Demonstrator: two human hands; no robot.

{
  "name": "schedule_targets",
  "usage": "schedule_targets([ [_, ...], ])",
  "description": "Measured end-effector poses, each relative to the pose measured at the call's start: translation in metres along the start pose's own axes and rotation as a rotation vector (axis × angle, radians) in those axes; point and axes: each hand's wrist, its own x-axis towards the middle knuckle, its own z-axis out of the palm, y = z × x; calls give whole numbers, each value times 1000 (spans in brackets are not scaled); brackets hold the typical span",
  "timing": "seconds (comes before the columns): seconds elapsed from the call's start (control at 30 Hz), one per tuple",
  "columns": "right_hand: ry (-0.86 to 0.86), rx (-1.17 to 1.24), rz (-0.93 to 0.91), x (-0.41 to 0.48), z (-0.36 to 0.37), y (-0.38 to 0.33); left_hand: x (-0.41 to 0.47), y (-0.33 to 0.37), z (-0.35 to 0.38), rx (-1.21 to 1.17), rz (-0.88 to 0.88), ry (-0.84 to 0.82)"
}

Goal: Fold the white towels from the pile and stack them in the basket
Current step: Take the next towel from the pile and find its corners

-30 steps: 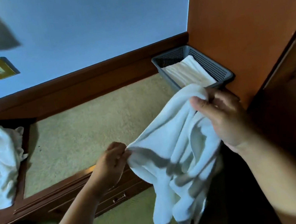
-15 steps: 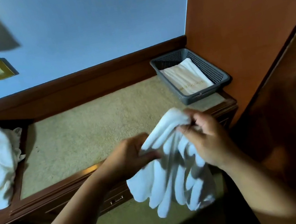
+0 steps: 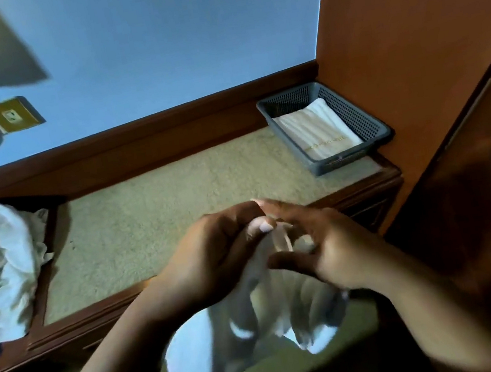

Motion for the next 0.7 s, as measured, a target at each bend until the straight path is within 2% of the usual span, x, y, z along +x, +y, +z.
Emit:
schedule_targets([
  [0.07, 142, 14, -51, 4, 7, 3, 2, -4, -2, -21, -54, -9],
  [0.13, 299, 55, -60, 3, 5, 4, -2, -18, -1, -57, -209, -56],
  [0.23, 457, 132, -67, 3, -7, -2, -21, -46, 13, 91, -343, -345],
  [0.3, 556, 192, -27, 6, -15, 1, -37, -63, 20, 118, -432, -420],
  [0.33, 608, 218, -7, 7, -21, 5, -44, -71, 18, 69, -476, -360],
  [0.4, 684, 248, 39, 7, -33, 15, -56, -81, 8, -123, -542, -108],
  [0.5, 688, 261, 84, 2, -44, 30, -72, -81, -6, -721, -649, 269],
  [0.57, 671, 300, 125, 1, -44, 39, -77, -76, -10, -1010, -670, 351],
  [0.7, 673, 329, 309, 3, -32, 53, -70, -61, -13, -1127, -682, 444],
])
